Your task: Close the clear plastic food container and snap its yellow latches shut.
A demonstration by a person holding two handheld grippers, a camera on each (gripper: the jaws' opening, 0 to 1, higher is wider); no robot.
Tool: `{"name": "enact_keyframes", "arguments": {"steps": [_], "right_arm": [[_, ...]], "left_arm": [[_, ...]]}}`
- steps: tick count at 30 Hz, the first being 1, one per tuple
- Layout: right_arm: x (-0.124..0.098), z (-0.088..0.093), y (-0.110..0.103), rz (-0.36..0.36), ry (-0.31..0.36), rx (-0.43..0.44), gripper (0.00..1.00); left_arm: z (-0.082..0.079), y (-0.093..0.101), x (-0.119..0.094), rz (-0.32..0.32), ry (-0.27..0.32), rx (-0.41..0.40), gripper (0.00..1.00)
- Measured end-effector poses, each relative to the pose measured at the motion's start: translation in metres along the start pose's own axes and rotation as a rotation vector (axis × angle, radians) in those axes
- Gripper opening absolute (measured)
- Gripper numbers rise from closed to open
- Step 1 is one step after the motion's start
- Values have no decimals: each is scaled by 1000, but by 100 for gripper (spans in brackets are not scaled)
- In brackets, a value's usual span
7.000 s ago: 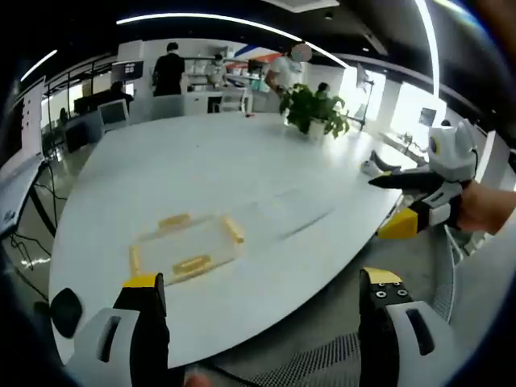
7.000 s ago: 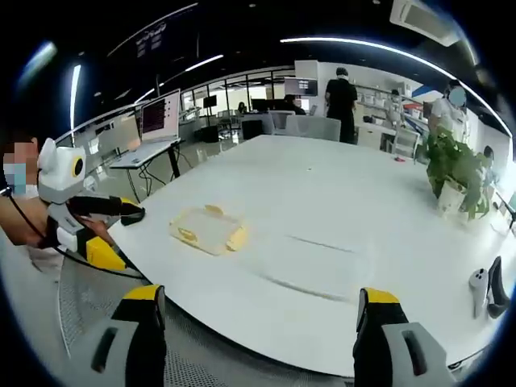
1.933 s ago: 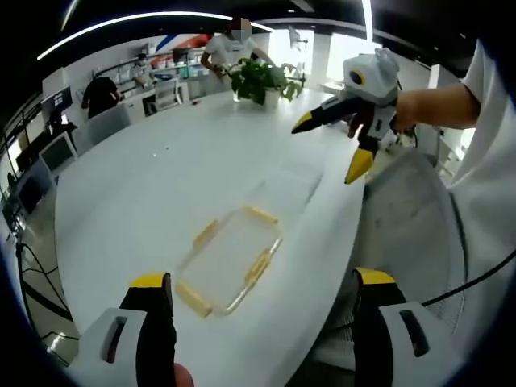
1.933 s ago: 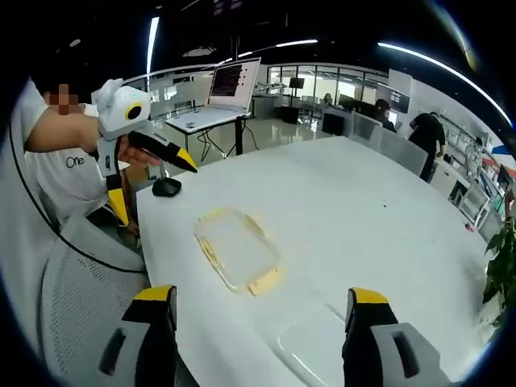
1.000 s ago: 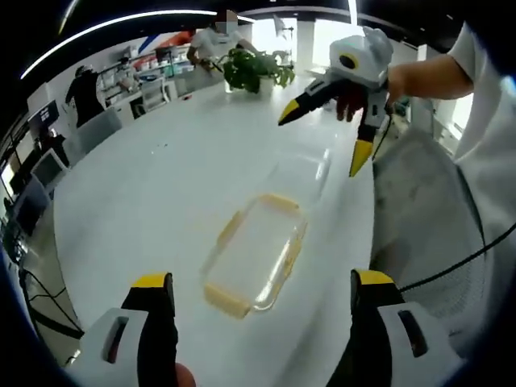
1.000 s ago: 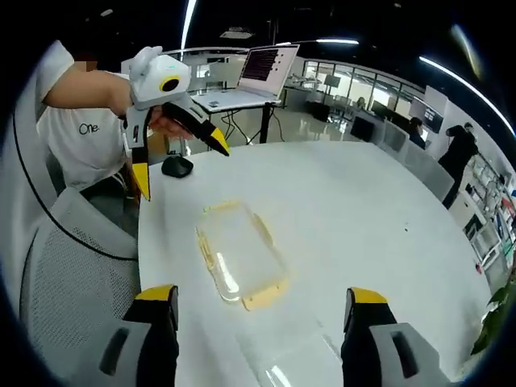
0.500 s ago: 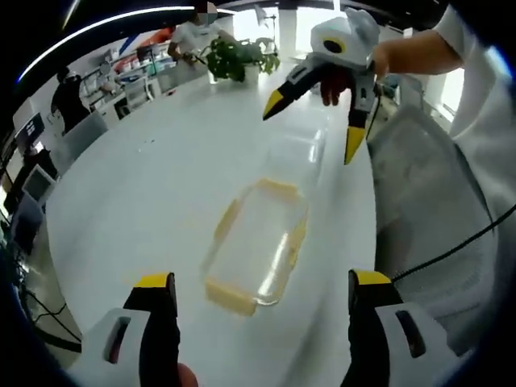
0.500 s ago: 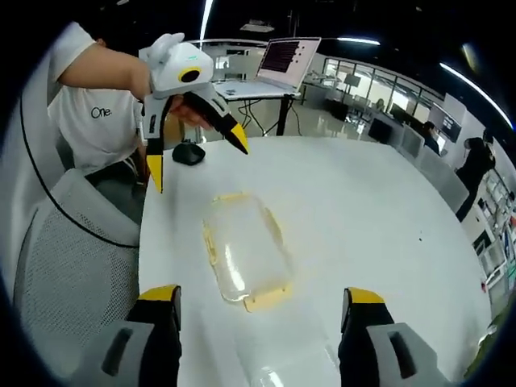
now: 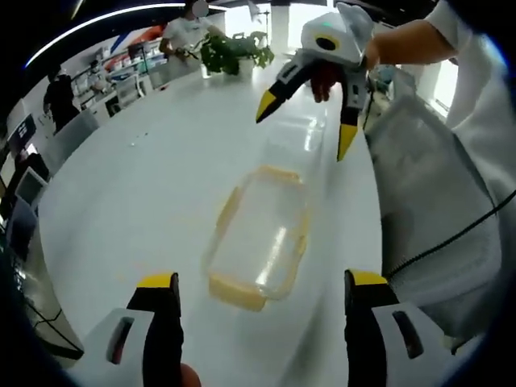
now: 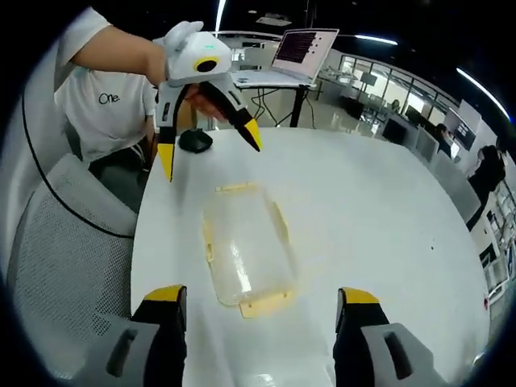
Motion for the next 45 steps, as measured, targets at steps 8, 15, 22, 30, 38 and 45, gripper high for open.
{"name": "enact_keyframes", "arguments": {"steps": [8, 15, 22, 30, 38, 45], "right_arm": [[9, 6, 5, -43, -45, -20, 68], [18, 7, 6, -61, -76, -55, 66], [25, 10, 8, -76, -101, -68, 64], [32, 14, 12, -85, -129, -84, 62], [35, 17, 14, -92, -148, -96, 61], [39, 20, 16, -113, -168, -97, 56]], "left_arm": [[9, -5, 7, 38, -29, 28, 81], [15, -7, 12, 59, -59, 79, 77], [22, -11, 18, 84, -72, 88, 74], [28, -20, 23, 85, -87, 104, 73], [25, -21, 31, 122, -101, 147, 71], [27, -19, 36, 159, -121, 181, 67]]}}
Point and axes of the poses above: the point that each gripper's makers call its tool centre point, and the gripper's own axes: x roughly forward along the fingers, y roughly to its right, z roughly out of its underside, the point moved 7 cm from there along -x, roughly backward along the fingers, and after that the axes turned 11 degrees about x, right-handed, at the moved point
